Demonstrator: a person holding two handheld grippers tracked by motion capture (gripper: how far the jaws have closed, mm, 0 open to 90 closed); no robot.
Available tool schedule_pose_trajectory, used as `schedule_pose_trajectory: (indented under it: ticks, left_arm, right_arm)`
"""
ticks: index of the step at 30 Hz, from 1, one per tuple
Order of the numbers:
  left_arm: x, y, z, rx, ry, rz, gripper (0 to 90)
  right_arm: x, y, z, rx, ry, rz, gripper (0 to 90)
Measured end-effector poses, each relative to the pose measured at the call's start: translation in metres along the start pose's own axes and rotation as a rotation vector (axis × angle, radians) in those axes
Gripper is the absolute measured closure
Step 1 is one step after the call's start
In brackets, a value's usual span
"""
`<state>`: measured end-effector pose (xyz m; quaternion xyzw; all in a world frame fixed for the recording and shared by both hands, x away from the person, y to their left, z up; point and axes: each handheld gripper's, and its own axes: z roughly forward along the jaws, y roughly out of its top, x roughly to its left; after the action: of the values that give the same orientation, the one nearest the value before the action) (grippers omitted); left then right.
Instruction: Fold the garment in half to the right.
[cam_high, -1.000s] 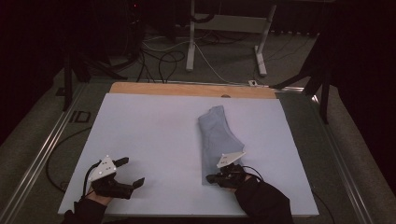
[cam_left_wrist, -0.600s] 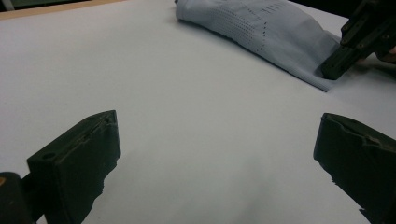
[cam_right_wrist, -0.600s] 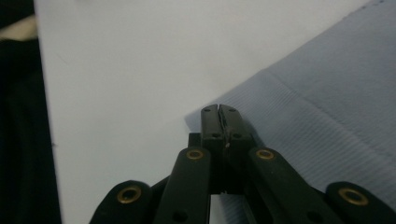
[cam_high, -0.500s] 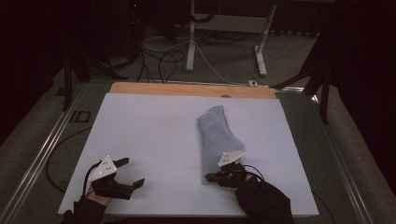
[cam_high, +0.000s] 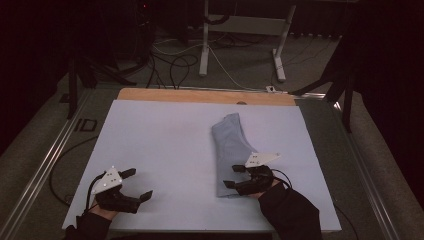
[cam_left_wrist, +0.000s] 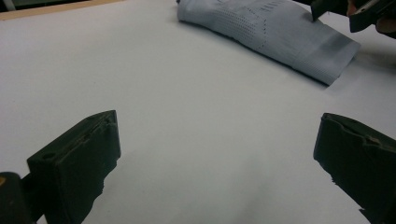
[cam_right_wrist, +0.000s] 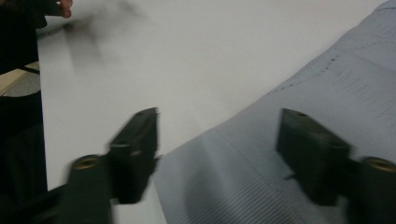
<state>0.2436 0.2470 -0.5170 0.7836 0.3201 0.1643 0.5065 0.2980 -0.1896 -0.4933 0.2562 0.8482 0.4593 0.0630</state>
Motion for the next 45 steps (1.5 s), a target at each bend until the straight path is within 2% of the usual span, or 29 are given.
schedule_pose_trajectory:
  ticks: [3, 4, 6, 8, 10, 11, 19, 24, 26, 32, 34, 38, 40, 45]
  left_arm:
    - [0.001, 0.000, 0.000, -0.002, -0.002, -0.003, 1.4]
    - [0.001, 0.000, -0.001, -0.004, -0.001, -0.004, 1.4]
    - [0.001, 0.000, -0.002, 0.000, 0.000, 0.001, 1.4]
    - [0.002, 0.000, -0.002, -0.004, 0.001, -0.006, 1.4]
    - [0.003, 0.000, -0.004, -0.006, 0.003, -0.005, 1.4]
    - [0.003, 0.000, -0.004, -0.005, 0.003, -0.005, 1.4]
    - [0.005, 0.000, -0.009, -0.004, 0.005, -0.002, 1.4]
    - [0.005, 0.000, -0.011, -0.010, 0.011, -0.002, 1.4]
    - [0.005, 0.000, -0.011, -0.010, 0.012, -0.001, 1.4]
    - [0.005, 0.000, -0.012, -0.004, 0.018, 0.008, 1.4]
    - [0.005, -0.001, -0.013, -0.006, 0.020, 0.008, 1.4]
    - [0.006, -0.001, -0.015, -0.009, 0.023, 0.007, 1.4]
    - [0.006, -0.001, -0.015, -0.009, 0.027, 0.005, 1.4]
    - [0.007, -0.002, -0.015, -0.008, 0.031, 0.007, 1.4]
  right_arm:
    - [-0.001, 0.000, 0.000, -0.012, -0.011, 0.008, 14.6]
    - [-0.002, 0.000, -0.001, -0.013, -0.002, 0.011, 11.0]
    - [-0.002, 0.000, -0.002, -0.017, 0.009, 0.012, 9.0]
    - [-0.003, 0.000, -0.003, -0.012, -0.002, 0.004, 9.0]
    - [-0.005, -0.001, -0.004, -0.015, -0.002, 0.025, 9.0]
    - [-0.006, -0.001, -0.005, -0.021, -0.005, 0.020, 8.9]
    - [-0.014, -0.009, -0.024, -0.063, -0.078, 0.012, 9.0]
    - [-0.019, -0.022, -0.035, -0.070, -0.102, 0.031, 9.0]
    - [-0.020, -0.028, -0.040, -0.080, -0.132, 0.039, 9.0]
    - [-0.022, -0.044, -0.049, -0.071, -0.181, 0.058, 9.4]
    - [-0.021, -0.048, -0.052, -0.067, -0.192, 0.046, 9.4]
    - [-0.020, -0.059, -0.056, -0.064, -0.205, 0.064, 9.4]
    - [-0.018, -0.064, -0.059, -0.063, -0.210, 0.057, 9.4]
    - [-0.018, -0.077, -0.068, -0.068, -0.281, 0.071, 9.4]
